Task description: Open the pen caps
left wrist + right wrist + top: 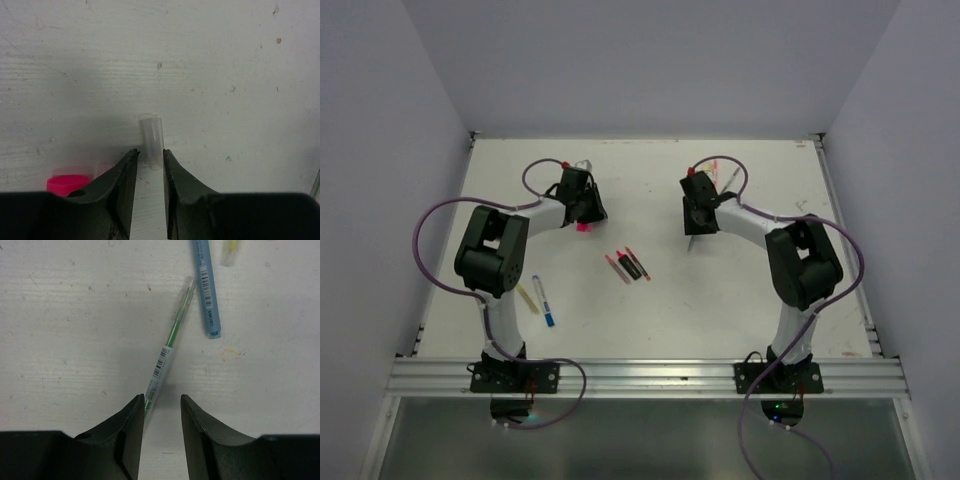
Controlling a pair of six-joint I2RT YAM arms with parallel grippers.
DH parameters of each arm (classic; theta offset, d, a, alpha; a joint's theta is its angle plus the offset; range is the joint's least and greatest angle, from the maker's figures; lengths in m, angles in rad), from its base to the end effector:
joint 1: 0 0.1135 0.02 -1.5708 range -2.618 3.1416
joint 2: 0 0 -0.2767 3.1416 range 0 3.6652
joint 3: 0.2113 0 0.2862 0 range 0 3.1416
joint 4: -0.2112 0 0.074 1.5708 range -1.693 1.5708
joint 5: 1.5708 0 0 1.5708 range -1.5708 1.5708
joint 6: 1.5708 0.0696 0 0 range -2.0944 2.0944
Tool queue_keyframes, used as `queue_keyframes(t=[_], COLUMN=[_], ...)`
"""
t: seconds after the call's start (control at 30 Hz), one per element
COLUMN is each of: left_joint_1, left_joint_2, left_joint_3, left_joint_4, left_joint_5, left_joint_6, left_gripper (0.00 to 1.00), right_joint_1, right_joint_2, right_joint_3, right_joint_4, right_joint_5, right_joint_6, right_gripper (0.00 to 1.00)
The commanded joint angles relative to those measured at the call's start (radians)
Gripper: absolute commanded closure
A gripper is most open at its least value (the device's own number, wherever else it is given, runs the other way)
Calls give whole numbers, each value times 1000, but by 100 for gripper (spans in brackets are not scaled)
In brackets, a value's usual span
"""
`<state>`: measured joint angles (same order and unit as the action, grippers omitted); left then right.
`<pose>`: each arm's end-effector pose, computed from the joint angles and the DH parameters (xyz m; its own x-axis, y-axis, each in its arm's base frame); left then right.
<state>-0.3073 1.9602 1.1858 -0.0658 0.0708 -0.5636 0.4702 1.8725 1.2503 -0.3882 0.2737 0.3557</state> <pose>0.4396 -0.1447 0.1099 -0.7853 -0.3099 -0.5360 -0.0861 0.9120 -0.4011 0.4004 0.1824 0.1440 -0.8151 -0.0381 -0.5781 -0.0259 0.9992 -0.0295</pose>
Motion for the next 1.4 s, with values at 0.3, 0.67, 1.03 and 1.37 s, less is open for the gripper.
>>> queue_keyframes(t=[0.3,0.67,1.03,1.37], left_joint_1=[11,11,10,5], left_joint_2=[-50,-381,-354,-366], left_joint_3=[-34,-133,-284,-342], left_joint_4=[-43,114,498,535], left_joint_5=[-25,85,584,589], left_joint_6=[14,-28,-137,-159], left_gripper=[64,55,43,41], right_joint_1=[-4,30,94,122], right_joint_2=[74,-54,-223,-239], right_joint_3=[-8,-91,-170,-155], right_joint_4=[46,132,322,384], right_joint_5=[-60,-132,-792,-789], right_joint_6=[11,-30,-37,17], right_gripper=[72,100,100,100])
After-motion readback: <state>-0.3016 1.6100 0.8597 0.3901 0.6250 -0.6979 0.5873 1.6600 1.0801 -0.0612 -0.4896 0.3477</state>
